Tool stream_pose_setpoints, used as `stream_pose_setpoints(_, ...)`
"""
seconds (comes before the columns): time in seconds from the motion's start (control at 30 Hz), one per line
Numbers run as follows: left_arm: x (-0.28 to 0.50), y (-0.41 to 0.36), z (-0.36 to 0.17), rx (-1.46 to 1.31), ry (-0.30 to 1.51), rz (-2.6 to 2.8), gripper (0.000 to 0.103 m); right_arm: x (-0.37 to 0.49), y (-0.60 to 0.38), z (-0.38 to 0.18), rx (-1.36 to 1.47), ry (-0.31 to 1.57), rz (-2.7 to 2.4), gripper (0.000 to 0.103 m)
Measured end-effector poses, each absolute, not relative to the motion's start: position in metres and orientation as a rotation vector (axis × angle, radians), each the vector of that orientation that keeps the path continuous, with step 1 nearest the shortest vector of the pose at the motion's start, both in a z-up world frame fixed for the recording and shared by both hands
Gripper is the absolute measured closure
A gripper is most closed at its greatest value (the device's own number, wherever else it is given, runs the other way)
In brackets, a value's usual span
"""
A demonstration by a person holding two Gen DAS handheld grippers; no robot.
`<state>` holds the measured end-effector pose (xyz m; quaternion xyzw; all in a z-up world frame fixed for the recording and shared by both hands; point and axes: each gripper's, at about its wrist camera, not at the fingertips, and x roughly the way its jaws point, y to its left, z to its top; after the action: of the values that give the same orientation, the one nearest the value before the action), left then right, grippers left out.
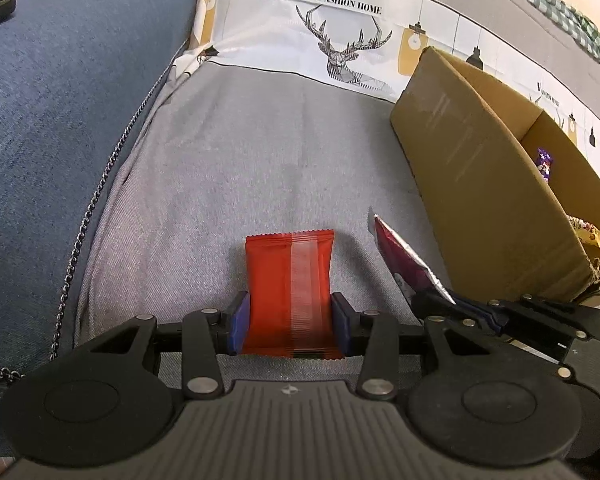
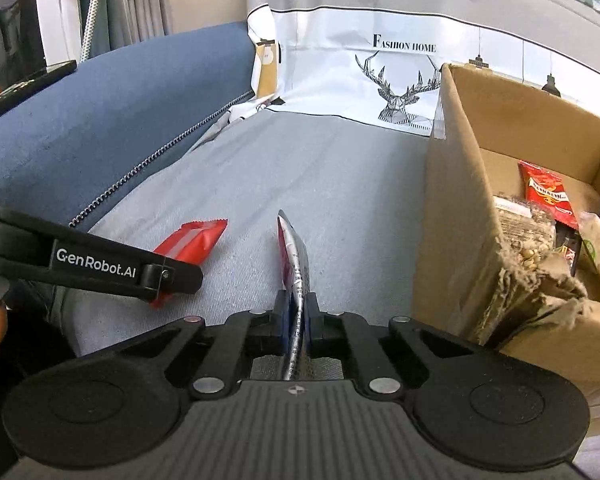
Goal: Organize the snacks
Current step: 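Carry the silver stick and small red packet over the box with both grippers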
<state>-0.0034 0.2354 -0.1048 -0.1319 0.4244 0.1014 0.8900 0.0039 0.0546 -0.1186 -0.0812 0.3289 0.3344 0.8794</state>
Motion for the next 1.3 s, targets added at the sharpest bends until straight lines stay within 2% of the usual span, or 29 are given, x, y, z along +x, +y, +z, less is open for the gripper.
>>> stream_pose_setpoints(0.83,-0.028,0.243,-0.083,-0.345,0.692,0.224,0.056,-0.003,0.026,-0.063,-0.004,0.504,0.744,0.096)
stream_pose_setpoints(1.3,-0.013,0.227,-0.062,-0.344,0.736,0.294,0.056,0.007,0.003,-0.032,0.052,0.366,0.740,0.096)
